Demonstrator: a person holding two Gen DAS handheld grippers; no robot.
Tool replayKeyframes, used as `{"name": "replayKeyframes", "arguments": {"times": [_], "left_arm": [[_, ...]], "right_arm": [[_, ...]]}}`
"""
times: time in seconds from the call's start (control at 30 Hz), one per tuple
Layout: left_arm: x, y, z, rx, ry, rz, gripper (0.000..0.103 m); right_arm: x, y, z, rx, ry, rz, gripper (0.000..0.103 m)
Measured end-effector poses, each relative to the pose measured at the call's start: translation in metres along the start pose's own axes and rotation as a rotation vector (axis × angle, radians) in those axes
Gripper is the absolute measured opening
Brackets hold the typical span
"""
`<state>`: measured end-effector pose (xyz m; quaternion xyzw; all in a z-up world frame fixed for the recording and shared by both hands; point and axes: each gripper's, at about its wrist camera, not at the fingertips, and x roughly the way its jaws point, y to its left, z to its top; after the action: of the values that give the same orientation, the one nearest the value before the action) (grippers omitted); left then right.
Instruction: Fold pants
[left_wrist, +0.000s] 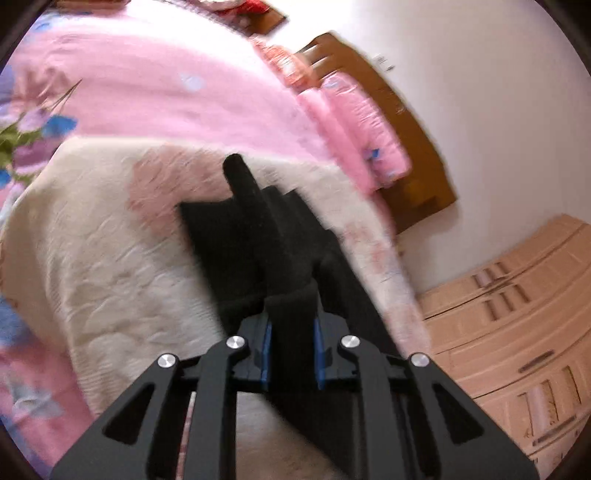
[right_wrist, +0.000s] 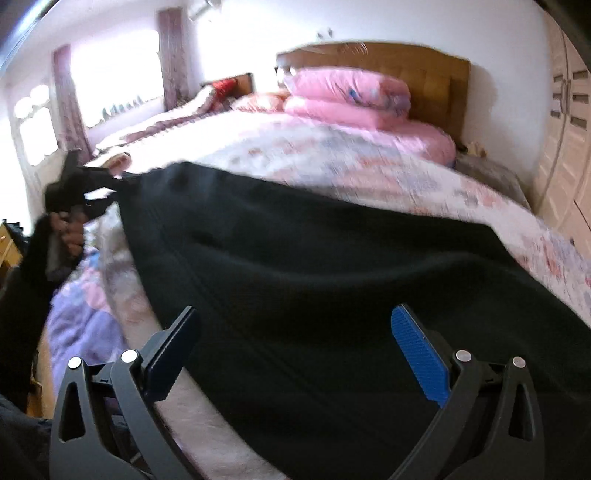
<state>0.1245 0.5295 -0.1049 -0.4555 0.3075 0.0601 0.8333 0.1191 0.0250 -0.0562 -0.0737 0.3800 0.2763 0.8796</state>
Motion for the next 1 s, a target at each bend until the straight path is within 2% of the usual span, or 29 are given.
{"name": "replayKeyframes", "arguments": {"times": [0.03,0.1,0.13,0.17,0.2,0.23,0.27,0.3,0.33,0.37,0.4,0.43,0.47,0.5,0.57,0.6,0.67,0.7,0.8,0.87,0.93,0.97,1.0], "left_arm": [[0.008,0.006,0.001,-0.014,0.027,0.014,0.019],[0.005,0.006,-0.001,0.006,0.014,0.01,0.021],[0.001,-0.004,-0.001,0.041,-0.003,0.046,0.03],[-0.003,-0.01,-0.002,0.063,-0.022,0.085,0.049],[-0.013,-0.027,-0.005,0.102,-0.074,0.213,0.065],[-0.027,-0.04,-0.013,0.14,-0.146,0.307,0.079],[-0.043,-0.073,-0.023,0.239,-0.268,0.352,0.084],[-0.05,-0.099,-0.033,0.328,-0.309,0.338,0.088],[-0.046,-0.137,-0.046,0.456,-0.278,0.287,0.097],[-0.036,-0.16,-0.056,0.532,-0.216,0.243,0.099],[-0.019,-0.186,-0.071,0.621,-0.109,0.173,0.099],[0.009,-0.216,-0.092,0.711,0.042,0.072,0.099],[0.027,-0.232,-0.109,0.756,0.135,0.029,0.099],[0.058,-0.252,-0.132,0.817,0.288,-0.005,0.099],[0.105,-0.274,-0.167,0.892,0.501,-0.04,0.094],[0.125,-0.282,-0.181,0.937,0.556,-0.024,0.091],[0.148,-0.291,-0.194,1.013,0.58,0.046,0.082],[0.151,-0.295,-0.192,1.045,0.553,0.059,0.081],[0.135,-0.292,-0.175,1.035,0.49,-0.008,0.083],[0.133,-0.286,-0.149,0.996,0.466,-0.054,0.089],[0.135,-0.282,-0.135,0.984,0.472,-0.074,0.09],[0.134,-0.279,-0.128,0.985,0.489,-0.078,0.09],[0.134,-0.275,-0.122,0.996,0.496,-0.076,0.09]], "right_arm": [[0.009,-0.005,-0.002,0.019,0.038,-0.012,0.099],[0.028,-0.017,-0.013,0.07,0.135,-0.018,0.099],[0.027,-0.018,-0.015,0.076,0.135,-0.01,0.099],[0.022,-0.019,-0.014,0.072,0.121,-0.007,0.099],[0.015,-0.019,-0.011,0.063,0.117,-0.002,0.099],[0.009,-0.021,-0.008,0.051,0.102,-0.005,0.099],[0.002,-0.022,-0.004,0.038,0.083,-0.014,0.099],[-0.005,-0.029,0.001,0.03,0.065,-0.025,0.099],[-0.008,-0.036,0.006,0.027,0.058,-0.032,0.099],[-0.01,-0.04,0.01,0.026,0.056,-0.041,0.099],[-0.01,-0.049,0.016,0.023,0.063,-0.065,0.099],[-0.008,-0.055,0.019,0.019,0.077,-0.08,0.099],[-0.008,-0.06,0.021,0.013,0.088,-0.095,0.099],[-0.006,-0.066,0.024,0.01,0.099,-0.124,0.099],[-0.005,-0.084,0.023,0.03,0.118,-0.161,0.099],[-0.006,-0.093,0.021,0.049,0.126,-0.173,0.099],[-0.01,-0.109,0.012,0.078,0.139,-0.19,0.099],[-0.013,-0.114,0.01,0.079,0.134,-0.195,0.099],[-0.025,-0.119,0.016,0.047,0.075,-0.156,0.099],[-0.026,-0.115,0.035,-0.027,0.017,-0.12,0.099],[-0.014,-0.105,0.062,-0.167,-0.04,-0.023,0.099],[-0.001,-0.101,0.072,-0.225,-0.026,0.016,0.098],[0.023,-0.099,0.086,-0.284,0.02,0.043,0.091]]}}
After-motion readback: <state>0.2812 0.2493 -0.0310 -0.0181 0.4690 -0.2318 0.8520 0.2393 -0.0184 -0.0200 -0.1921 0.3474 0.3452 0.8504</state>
